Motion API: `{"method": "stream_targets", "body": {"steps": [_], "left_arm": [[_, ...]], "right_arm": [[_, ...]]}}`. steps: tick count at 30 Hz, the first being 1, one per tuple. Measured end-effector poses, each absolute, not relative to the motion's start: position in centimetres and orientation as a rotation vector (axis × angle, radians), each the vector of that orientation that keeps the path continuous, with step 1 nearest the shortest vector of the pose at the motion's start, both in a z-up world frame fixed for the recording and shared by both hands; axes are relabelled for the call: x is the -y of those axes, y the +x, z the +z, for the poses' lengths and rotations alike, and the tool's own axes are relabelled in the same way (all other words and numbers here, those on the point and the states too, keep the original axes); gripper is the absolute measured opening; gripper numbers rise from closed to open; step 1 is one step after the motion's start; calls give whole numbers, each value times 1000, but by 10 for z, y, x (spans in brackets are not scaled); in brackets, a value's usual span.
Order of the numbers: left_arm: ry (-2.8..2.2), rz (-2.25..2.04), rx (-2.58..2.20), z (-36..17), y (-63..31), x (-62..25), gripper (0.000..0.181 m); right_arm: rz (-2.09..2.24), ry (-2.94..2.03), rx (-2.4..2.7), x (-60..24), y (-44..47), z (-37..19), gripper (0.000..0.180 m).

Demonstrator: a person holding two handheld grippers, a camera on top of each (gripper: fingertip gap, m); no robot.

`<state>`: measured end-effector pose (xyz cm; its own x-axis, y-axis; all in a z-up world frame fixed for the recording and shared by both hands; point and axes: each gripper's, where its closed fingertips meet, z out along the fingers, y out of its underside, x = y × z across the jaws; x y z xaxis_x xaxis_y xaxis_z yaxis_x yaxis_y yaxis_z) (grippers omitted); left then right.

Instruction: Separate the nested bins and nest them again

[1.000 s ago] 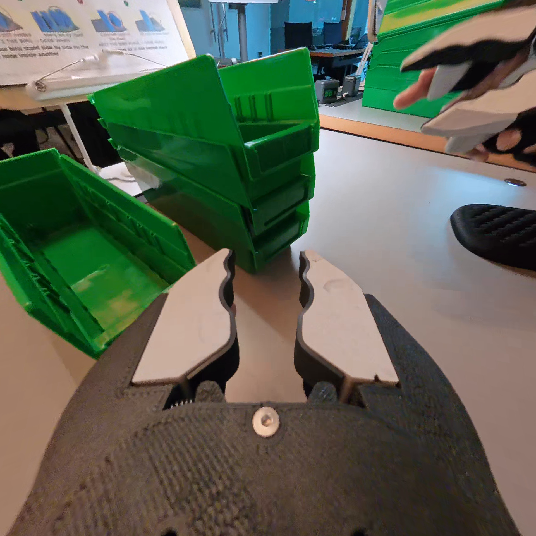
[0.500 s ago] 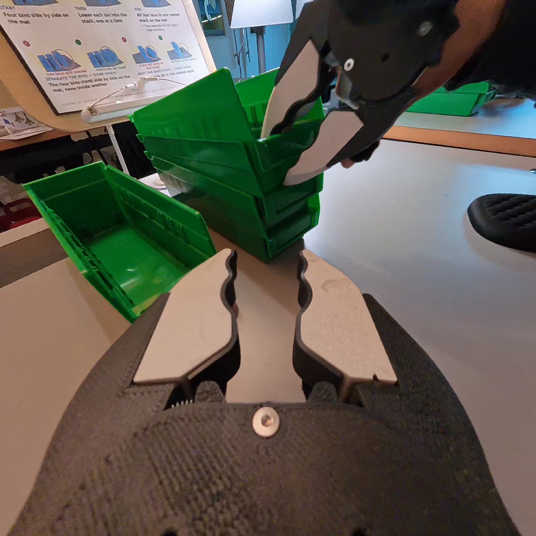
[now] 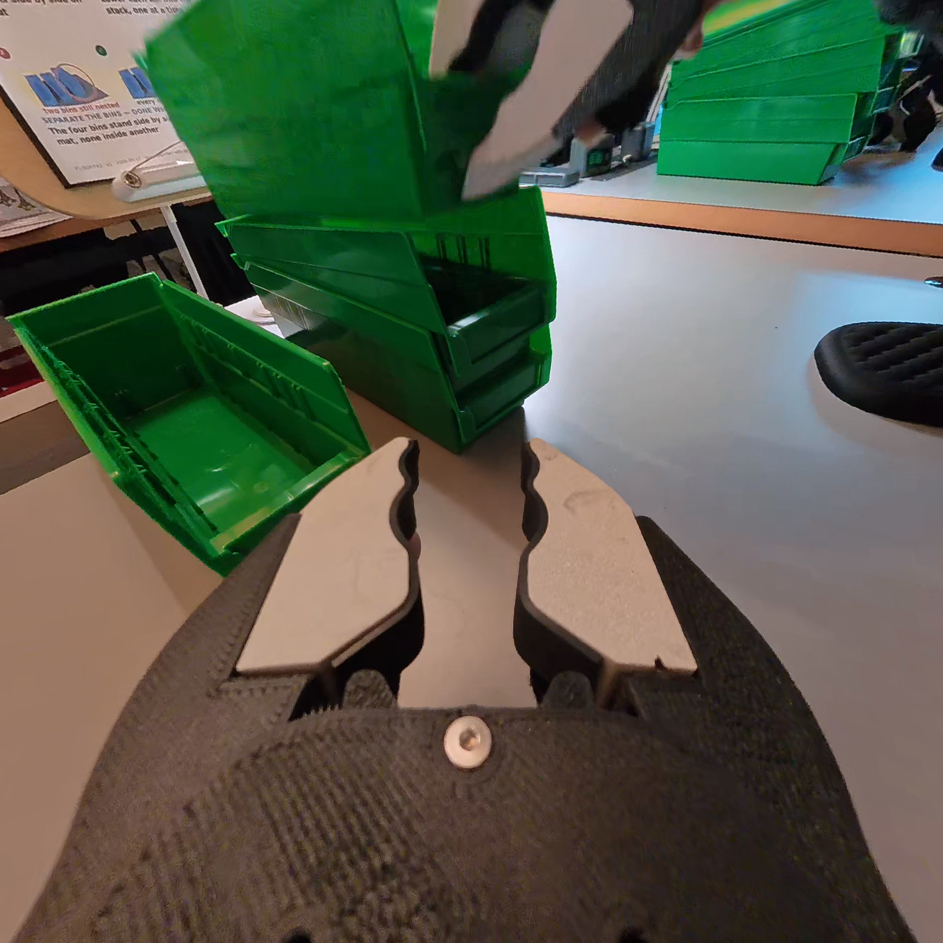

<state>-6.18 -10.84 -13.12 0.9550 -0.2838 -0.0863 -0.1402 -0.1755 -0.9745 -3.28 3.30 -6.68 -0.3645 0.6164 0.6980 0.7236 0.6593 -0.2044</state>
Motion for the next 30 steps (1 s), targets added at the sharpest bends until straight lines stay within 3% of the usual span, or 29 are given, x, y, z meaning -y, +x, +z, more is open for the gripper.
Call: {"method": "stream_targets", "body": {"steps": [5, 10, 21, 30], "left_arm": [[-1745, -117, -314, -130, -63, 109, 39], [-1727, -95, -302, -126, -66, 109, 39], [-1750, -50, -296, -133, -70, 104, 40], [-1762, -45, -304, -137, -69, 102, 41]], "right_arm": [[-136, -1044, 2024, -39, -14, -21, 29], [-207, -1053, 1990, -58, 31, -21, 29], [-353, -1164, 2001, -111, 128, -124, 30], [-331, -1188, 2019, -138, 149, -189, 30]]}}
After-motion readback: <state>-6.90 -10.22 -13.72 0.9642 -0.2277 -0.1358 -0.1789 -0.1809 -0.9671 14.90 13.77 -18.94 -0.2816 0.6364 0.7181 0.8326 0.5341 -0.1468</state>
